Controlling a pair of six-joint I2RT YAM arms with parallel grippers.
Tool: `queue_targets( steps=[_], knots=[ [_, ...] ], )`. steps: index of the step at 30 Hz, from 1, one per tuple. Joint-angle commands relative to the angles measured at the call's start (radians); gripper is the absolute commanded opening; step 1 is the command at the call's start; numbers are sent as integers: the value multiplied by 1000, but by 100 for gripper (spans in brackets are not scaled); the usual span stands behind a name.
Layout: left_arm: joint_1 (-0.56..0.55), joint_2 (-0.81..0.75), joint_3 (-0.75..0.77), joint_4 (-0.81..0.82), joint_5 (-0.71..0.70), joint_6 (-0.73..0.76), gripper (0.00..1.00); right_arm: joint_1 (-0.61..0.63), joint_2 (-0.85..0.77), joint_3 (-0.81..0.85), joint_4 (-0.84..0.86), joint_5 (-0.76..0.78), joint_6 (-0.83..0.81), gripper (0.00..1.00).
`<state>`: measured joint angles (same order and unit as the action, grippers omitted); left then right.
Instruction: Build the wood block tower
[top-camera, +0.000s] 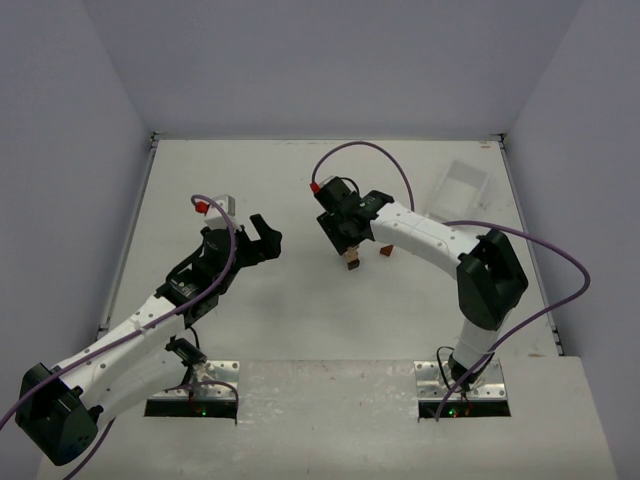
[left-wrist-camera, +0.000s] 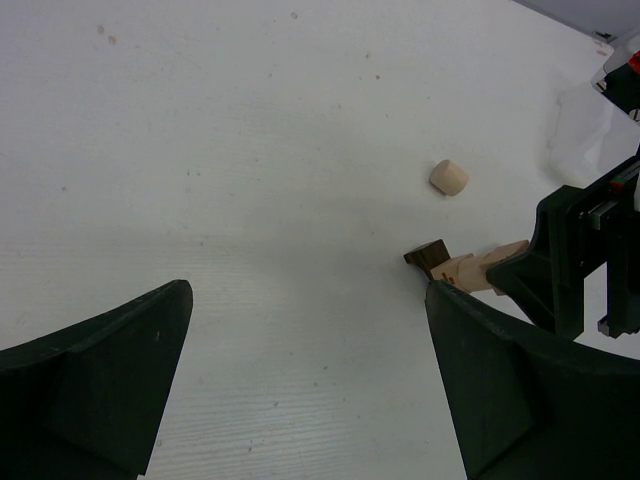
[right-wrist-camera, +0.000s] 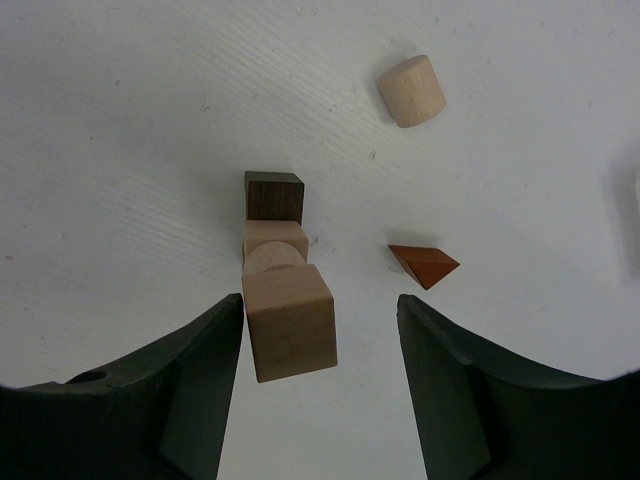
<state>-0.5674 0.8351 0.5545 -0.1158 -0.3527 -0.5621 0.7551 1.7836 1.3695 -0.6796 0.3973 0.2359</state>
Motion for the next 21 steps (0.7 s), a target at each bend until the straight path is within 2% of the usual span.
queue_targets(
  steps=[1, 13, 21],
  knots=[
    [11, -21, -5, 44, 12, 4, 100, -2, -6, 39, 34, 30, 12, 64],
    [11, -25, -5, 41, 16, 2, 100, -3, 3, 41, 37, 66, 10, 65],
    [11, -25, -7, 45, 17, 4, 100, -3, -31, 14, 83, -29, -15, 66]
  ],
)
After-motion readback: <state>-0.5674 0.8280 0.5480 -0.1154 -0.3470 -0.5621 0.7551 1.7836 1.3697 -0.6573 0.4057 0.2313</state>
